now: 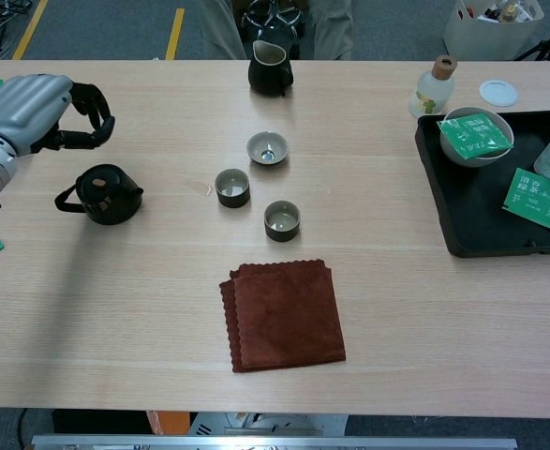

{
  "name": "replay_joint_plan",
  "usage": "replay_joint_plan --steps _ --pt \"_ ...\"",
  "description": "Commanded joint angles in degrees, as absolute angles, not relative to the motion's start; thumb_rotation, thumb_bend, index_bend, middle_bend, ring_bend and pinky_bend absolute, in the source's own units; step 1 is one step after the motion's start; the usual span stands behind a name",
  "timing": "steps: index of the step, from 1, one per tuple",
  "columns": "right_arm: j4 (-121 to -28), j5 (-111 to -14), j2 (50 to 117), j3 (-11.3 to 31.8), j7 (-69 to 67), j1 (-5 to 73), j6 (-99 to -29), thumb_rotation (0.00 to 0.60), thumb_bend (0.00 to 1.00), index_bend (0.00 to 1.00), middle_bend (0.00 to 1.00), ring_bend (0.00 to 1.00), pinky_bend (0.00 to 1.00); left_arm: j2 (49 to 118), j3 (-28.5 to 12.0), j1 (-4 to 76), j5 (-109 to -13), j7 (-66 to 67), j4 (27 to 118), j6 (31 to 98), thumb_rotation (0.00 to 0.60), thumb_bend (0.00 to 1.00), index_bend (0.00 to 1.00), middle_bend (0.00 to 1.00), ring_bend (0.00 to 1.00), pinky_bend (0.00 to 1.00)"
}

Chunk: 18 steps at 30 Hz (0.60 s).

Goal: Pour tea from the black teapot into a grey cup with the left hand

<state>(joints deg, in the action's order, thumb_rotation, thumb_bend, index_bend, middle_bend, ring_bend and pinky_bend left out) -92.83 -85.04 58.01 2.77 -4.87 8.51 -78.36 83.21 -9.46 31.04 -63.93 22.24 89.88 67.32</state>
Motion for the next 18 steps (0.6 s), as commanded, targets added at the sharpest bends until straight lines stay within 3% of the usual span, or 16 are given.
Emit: replay_joint_plan --steps 1,9,18 --pt "-92.81 -84.81 57.82 2.76 -4.80 8.16 -78.73 0.600 0.07 0.22 0.31 0.18 0.23 80.87 -9.38 29.33 -65.69 21.12 92.29 69.88 0.341 0.42 0.42 0.46 0.32 0.17" --pt "-92.44 -85.41 57.88 2.40 -3.99 6.93 -80.60 0.600 0.07 0.22 0.31 0.18 0.23 75.64 -6.89 23.48 -68.19 22.12 98.55 77.70 0.402 0.42 0.42 0.46 0.33 0.17" --pt "-92.23 -86.21 58.27 1.75 -3.02 5.56 -82.32 0.600 0.07 0.22 0.31 0.18 0.23 71.62 -2.57 15.92 -72.05 23.74 103.94 86.54 0.403 0.42 0.43 0.46 0.33 0.17"
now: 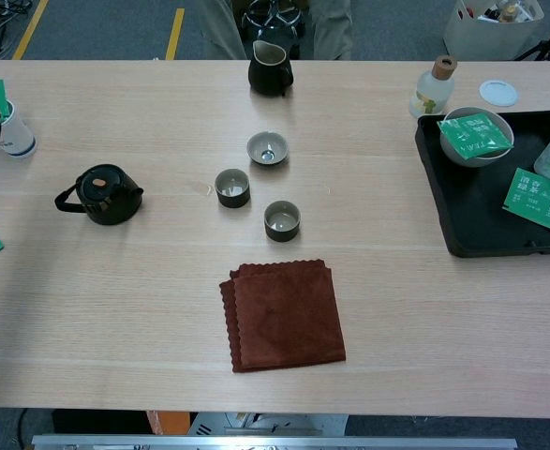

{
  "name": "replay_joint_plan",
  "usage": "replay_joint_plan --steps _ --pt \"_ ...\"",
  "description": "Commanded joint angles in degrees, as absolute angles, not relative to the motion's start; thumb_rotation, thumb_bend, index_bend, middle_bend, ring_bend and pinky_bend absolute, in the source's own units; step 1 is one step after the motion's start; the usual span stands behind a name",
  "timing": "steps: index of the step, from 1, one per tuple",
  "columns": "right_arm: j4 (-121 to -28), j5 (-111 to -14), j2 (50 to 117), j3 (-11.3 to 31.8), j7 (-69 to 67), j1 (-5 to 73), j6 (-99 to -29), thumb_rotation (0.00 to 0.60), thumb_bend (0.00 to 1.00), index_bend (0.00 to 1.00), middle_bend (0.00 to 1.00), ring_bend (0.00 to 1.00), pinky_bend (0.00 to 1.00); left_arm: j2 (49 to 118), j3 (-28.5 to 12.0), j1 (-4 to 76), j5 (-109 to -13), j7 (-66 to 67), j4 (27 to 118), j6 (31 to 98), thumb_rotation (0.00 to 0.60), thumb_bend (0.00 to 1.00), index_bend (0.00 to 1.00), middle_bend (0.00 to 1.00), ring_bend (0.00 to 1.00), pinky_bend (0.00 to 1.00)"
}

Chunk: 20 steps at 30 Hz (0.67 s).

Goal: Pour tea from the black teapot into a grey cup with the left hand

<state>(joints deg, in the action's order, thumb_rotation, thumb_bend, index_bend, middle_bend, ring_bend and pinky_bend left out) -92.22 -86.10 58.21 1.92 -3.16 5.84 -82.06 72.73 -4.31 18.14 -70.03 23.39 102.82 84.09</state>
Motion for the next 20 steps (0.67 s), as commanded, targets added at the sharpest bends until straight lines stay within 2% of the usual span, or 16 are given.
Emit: replay_joint_plan --steps 1,8,20 --pt "-92.26 -86.25 58.27 1.67 -3.06 5.40 -82.47 0.600 0.07 0.22 0.31 0.18 0.23 71.46 -2.11 15.15 -72.62 23.59 104.13 87.36 0.403 0.42 0.43 0.46 0.33 0.17" --pt "-92.36 -86.61 57.91 1.41 -3.65 4.79 -82.91 0.600 0.07 0.22 0.31 0.18 0.23 70.10 -0.21 10.75 -75.81 22.90 105.60 91.71 0.404 0.42 0.43 0.46 0.33 0.17" --pt "-92.26 -87.24 57.98 1.34 -4.46 4.89 -82.48 0.600 0.07 0.22 0.31 0.18 0.23 69.64 -0.39 8.49 -76.35 22.74 106.21 91.18 0.404 0.42 0.43 0.46 0.33 0.17"
